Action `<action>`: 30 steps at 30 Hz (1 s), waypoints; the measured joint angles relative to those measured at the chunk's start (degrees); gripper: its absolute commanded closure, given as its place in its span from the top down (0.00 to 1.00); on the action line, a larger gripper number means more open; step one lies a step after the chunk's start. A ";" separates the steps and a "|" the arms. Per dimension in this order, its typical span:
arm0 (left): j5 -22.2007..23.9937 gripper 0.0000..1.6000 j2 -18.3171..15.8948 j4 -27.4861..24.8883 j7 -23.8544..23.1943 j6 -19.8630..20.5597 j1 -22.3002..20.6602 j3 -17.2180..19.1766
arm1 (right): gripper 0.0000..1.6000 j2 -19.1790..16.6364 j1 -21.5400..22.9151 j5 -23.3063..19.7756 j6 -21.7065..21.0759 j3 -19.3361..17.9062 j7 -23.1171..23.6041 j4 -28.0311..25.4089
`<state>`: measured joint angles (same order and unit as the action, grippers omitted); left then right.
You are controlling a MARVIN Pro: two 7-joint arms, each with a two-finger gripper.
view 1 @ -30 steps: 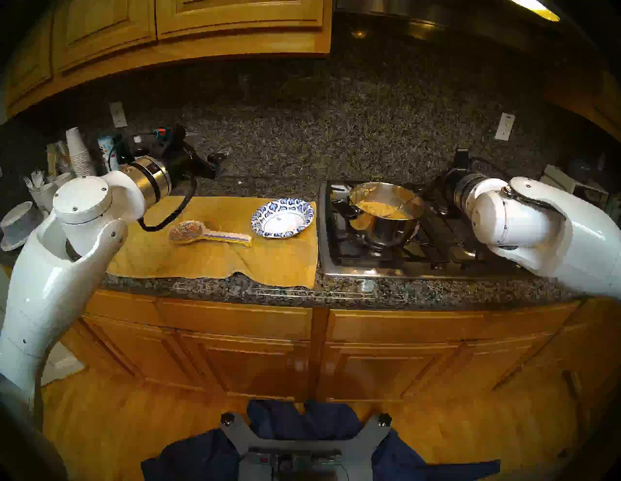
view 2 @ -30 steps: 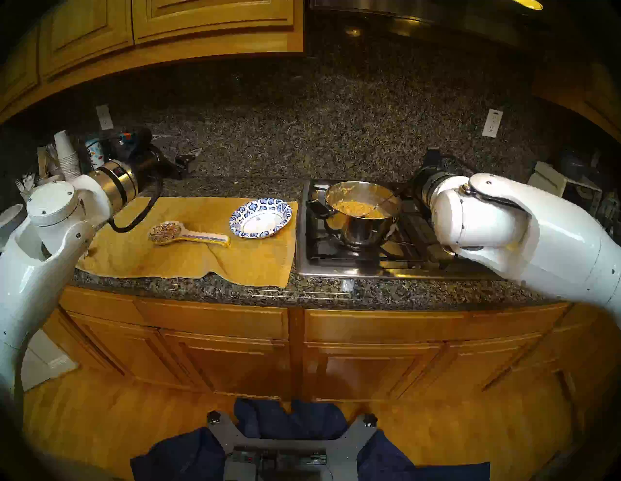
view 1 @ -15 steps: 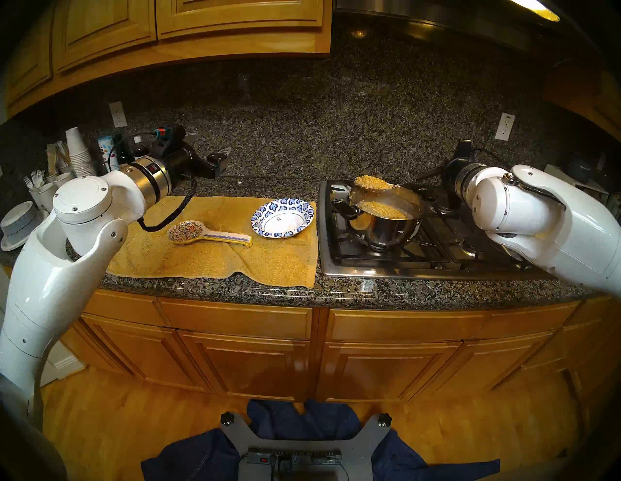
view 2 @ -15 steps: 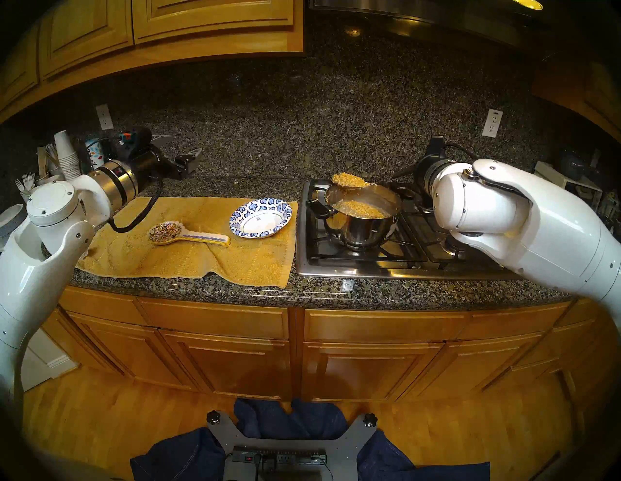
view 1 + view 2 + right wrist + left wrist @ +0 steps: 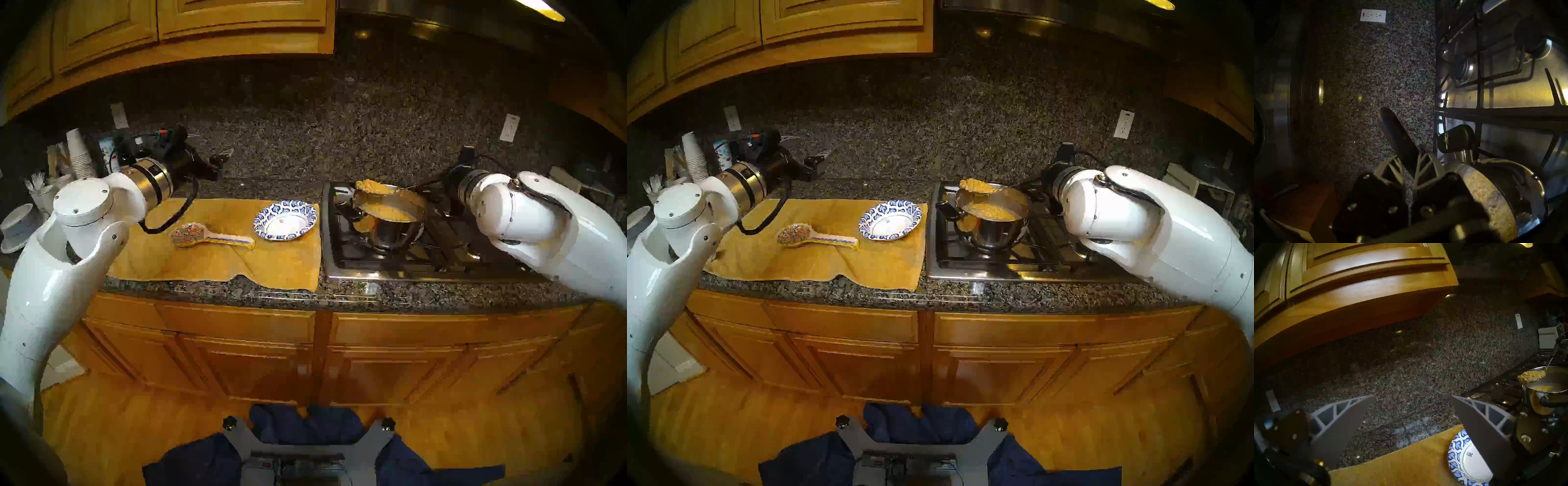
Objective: Scoop oatmeal into bowl
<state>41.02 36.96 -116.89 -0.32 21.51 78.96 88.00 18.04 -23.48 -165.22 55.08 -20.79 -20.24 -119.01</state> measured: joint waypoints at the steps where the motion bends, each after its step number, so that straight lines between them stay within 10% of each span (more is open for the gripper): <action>1: 0.01 1.00 -0.01 0.00 0.01 -0.01 0.00 -0.01 | 0.00 0.00 -0.49 0.00 0.00 -0.68 0.01 -0.19; 30: 0.30 1.00 -0.33 -0.01 0.26 -0.18 0.00 -0.18 | 0.00 9.16 -5.30 0.01 0.03 -9.31 -0.01 -4.33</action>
<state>41.33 36.63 -116.90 -0.06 21.33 78.96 87.82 27.20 -28.79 -165.21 55.11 -30.10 -20.26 -123.34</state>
